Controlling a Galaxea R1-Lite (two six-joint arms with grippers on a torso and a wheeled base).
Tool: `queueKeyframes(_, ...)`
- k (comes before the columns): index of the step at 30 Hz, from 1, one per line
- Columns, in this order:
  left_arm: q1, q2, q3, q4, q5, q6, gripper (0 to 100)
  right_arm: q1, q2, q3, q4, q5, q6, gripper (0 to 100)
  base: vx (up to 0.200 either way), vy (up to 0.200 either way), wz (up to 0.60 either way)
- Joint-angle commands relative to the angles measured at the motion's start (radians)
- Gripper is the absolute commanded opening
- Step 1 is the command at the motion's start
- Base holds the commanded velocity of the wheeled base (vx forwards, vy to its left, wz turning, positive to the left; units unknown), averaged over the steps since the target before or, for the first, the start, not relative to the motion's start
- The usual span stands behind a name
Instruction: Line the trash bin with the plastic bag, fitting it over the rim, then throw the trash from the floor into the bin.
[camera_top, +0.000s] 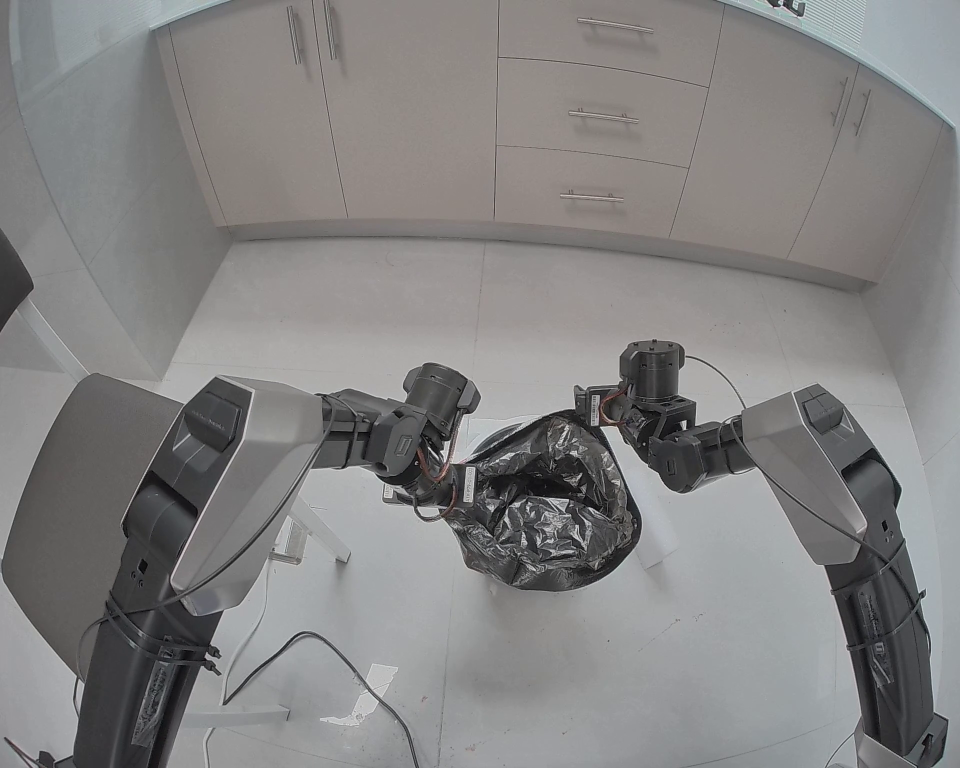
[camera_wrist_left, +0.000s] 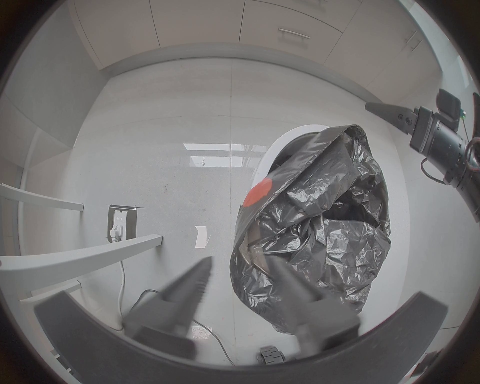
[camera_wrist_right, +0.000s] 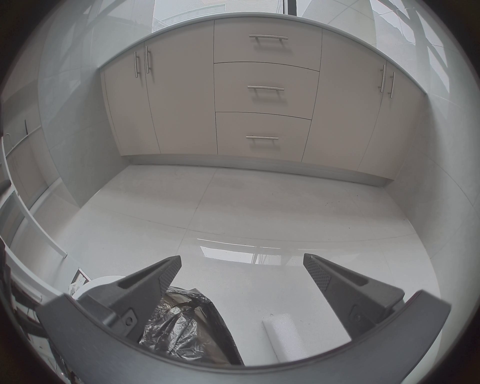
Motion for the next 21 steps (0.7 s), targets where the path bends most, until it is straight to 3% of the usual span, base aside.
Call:
queueKeyframes(1,0.0,-0.007,0.0,-0.001,0.0,-0.002,100,0.001,0.001,0.001,-0.001,0.0,0.0,100,0.0,0.0,0.0)
queueKeyframes(8,-0.014,-0.017,0.0,-0.014,-0.031,0.015,100,0.001,0.001,0.001,-0.001,0.0,-0.001,100,0.0,0.0,0.0)
queueKeyframes(11,-0.026,0.024,0.0,-0.092,-0.06,0.118,100,0.003,0.001,0.003,-0.001,-0.002,0.0,100,0.0,0.0,0.0)
queueKeyframes(15,-0.027,0.072,0.0,-0.202,-0.091,0.184,100,0.006,0.001,0.003,-0.001,-0.014,0.0,100,0.0,0.0,0.0)
queueKeyframes(21,-0.023,0.059,0.0,-0.254,-0.089,0.19,100,0.006,0.002,0.001,-0.001,-0.016,0.0,100,0.0,0.0,0.0)
